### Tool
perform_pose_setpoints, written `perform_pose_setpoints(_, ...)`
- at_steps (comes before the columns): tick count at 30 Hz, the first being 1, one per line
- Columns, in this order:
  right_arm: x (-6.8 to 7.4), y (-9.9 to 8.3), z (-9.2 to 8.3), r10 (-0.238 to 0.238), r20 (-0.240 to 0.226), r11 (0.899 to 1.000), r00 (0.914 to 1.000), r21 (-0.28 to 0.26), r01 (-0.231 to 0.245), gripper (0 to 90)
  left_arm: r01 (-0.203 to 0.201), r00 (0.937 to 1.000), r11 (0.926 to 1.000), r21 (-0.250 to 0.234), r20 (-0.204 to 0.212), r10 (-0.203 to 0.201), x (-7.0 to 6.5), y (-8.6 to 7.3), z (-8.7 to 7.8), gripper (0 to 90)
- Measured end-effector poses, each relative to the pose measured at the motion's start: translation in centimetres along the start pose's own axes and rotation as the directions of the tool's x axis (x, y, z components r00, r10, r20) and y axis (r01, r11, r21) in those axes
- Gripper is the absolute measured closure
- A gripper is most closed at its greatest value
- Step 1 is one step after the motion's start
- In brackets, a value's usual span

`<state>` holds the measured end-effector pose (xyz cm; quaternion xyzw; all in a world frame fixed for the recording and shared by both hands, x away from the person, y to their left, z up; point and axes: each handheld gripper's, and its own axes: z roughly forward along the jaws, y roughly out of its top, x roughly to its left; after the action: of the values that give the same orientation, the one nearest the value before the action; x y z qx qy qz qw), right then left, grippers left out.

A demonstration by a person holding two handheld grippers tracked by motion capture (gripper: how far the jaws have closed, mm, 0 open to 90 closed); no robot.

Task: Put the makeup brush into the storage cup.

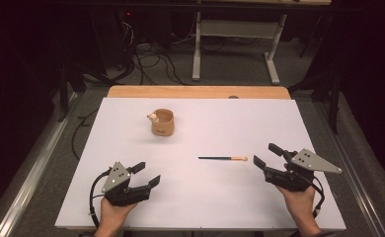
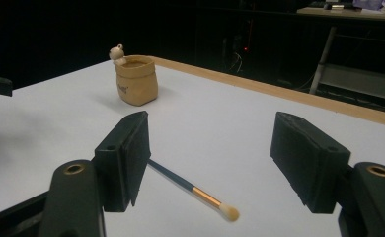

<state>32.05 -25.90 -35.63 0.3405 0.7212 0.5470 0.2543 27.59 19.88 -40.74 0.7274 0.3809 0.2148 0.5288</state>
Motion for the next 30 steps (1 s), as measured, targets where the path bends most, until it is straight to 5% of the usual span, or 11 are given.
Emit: perform_pose_setpoints(30,0.2,2.7,4.1,0.014,-0.035,1.0,0.9993,0.007,-0.014,27.2,-0.001,0.9999,1.0,-0.003,-0.012,0.0,0.0,0.0,-0.1,30.2)
